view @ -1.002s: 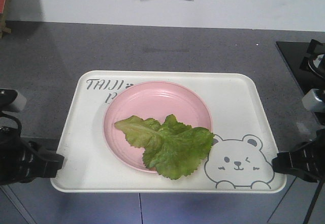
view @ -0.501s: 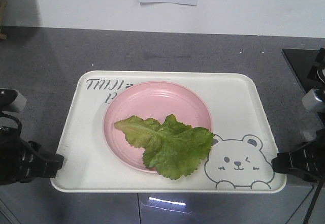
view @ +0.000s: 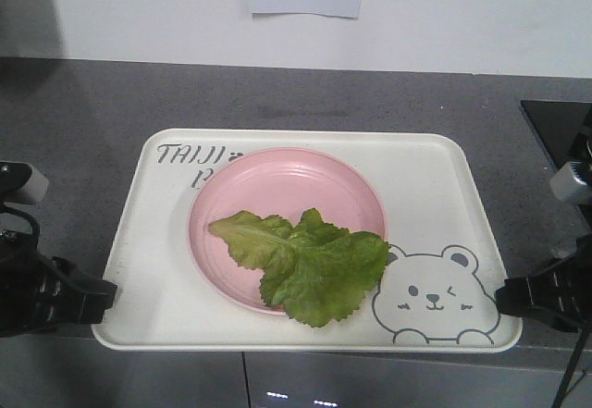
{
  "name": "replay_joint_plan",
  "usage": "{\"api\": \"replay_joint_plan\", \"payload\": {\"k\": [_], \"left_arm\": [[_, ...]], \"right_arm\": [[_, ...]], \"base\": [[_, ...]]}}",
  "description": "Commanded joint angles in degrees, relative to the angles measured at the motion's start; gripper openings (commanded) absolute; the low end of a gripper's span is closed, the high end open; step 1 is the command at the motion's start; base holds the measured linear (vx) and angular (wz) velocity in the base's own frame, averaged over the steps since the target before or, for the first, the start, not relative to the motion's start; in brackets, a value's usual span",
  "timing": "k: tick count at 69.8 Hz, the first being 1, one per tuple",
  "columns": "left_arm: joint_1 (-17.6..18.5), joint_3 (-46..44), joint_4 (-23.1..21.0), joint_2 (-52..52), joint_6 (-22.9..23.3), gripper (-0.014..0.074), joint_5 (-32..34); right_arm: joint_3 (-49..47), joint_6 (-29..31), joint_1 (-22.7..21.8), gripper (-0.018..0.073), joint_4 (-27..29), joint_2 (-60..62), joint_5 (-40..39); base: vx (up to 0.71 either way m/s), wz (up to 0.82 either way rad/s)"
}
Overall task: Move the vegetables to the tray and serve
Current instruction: 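Hold the tray level with both grippers while the base turns and drives, then hold the tray with both grippers as the base stops at the counter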
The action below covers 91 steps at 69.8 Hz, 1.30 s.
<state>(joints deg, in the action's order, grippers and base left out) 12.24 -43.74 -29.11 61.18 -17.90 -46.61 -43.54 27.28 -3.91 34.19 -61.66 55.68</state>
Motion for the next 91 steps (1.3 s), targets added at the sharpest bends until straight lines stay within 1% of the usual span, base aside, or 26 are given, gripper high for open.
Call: {"api": "replay_joint_plan", "payload": {"k": [1,91], "left_arm": [[0.76,-1.62,-3.73,-1.13,-1.92,-0.0006,1.94],[0.76,-1.62,-3.73,-1.13,-1.92,-0.0006,1.94]], "right_arm": [[-1.65,2.96,0.42,-0.0003,4.67,1.17,1.07],[-1.65,2.96,0.42,-0.0003,4.67,1.17,1.06]], "base": [[0.08,-0.01],[0.07,-0.01]]}}
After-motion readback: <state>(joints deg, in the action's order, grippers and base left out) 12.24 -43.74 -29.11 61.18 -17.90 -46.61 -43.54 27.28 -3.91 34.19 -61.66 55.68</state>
